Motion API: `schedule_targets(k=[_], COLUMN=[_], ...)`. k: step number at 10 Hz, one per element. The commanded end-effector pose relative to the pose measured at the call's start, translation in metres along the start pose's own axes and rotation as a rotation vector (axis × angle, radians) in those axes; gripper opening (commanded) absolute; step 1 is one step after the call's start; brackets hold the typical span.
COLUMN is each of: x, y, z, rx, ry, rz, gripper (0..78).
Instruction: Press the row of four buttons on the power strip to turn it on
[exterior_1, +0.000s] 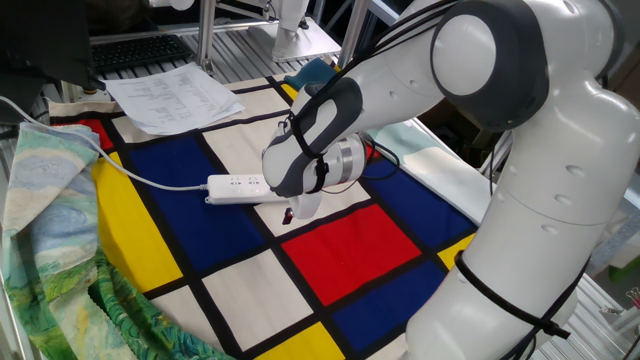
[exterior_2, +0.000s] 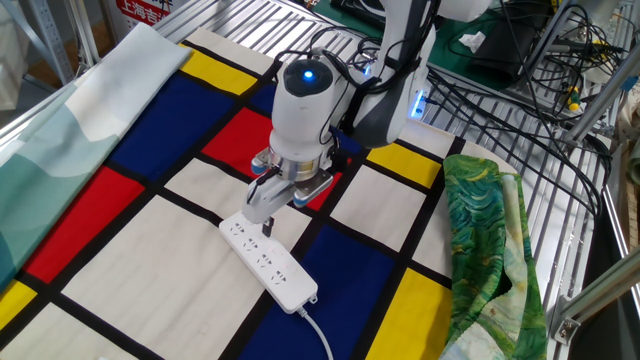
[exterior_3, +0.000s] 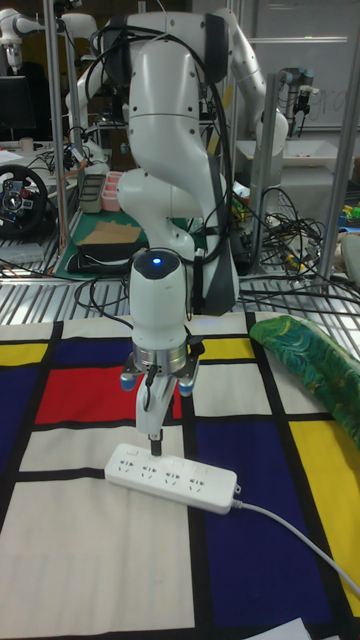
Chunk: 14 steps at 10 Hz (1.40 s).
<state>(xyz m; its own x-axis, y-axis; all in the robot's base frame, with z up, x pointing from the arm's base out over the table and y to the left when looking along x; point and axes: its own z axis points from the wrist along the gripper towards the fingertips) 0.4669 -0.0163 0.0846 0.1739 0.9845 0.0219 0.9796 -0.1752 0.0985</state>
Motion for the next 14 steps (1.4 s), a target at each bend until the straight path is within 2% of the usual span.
schedule_targets(k=[1,14], x=[-0.0004,-0.0021], y=[0.0014,0.0034], z=[0.0007,0.0034], rx=[-0.002,-0.011], ry=[-0.001,-0.001], rz=[-0.009,0.02], gripper=[77.4,77.4])
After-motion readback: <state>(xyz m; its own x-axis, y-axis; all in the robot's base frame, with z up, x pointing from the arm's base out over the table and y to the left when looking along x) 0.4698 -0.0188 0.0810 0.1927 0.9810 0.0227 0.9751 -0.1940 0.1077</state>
